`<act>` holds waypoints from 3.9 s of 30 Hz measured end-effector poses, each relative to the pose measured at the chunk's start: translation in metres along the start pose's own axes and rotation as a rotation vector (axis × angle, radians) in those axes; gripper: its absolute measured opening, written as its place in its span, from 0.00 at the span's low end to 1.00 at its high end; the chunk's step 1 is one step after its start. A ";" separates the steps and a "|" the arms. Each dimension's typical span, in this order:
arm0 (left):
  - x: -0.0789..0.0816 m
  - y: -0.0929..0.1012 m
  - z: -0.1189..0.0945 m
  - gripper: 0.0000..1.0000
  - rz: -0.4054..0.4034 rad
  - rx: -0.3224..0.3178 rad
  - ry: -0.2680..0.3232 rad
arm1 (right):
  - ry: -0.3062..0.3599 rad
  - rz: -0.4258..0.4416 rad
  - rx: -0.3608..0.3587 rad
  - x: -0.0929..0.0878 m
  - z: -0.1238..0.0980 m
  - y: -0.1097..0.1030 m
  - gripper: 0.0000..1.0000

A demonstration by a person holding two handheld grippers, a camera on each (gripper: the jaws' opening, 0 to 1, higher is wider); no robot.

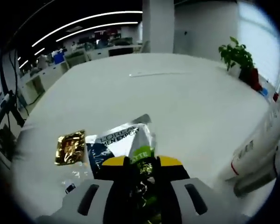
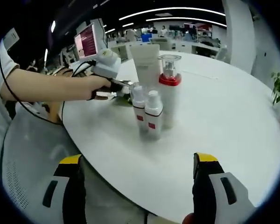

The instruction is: Arrange the skincare products in the storage area until every visible bottle or jar stands upright without overlapping.

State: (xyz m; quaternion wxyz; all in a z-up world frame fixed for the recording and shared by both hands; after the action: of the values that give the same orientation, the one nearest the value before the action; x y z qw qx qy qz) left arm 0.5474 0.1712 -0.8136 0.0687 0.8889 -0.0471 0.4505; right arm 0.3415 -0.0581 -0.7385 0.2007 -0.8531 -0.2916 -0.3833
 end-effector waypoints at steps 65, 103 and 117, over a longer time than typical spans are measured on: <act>0.055 0.072 -0.258 0.00 0.352 -0.443 0.404 | 0.474 0.331 0.339 0.130 -0.005 -0.081 0.80; 0.045 0.128 -0.303 0.01 0.629 -0.473 0.450 | 0.646 0.711 0.454 0.148 -0.025 -0.077 0.14; 0.052 0.122 -0.303 0.20 0.573 -0.481 0.471 | 0.691 0.667 0.456 0.157 -0.034 -0.072 0.01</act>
State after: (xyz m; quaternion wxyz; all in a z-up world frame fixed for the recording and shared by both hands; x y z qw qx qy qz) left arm 0.3197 0.0993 -0.5849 0.1549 0.6717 -0.3784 0.6178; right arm 0.3605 0.0302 -0.5874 0.5763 -0.6583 0.0027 -0.4843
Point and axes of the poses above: the point that each gripper's makers call its tool centre point, and the gripper's own axes: z roughly forward along the fingers, y roughly to its right, x roughly out of its top, the point moved 3 cm from there along -z, roughly backward along the fingers, and after that the axes turned 4 degrees about y, right-handed, at the moved point
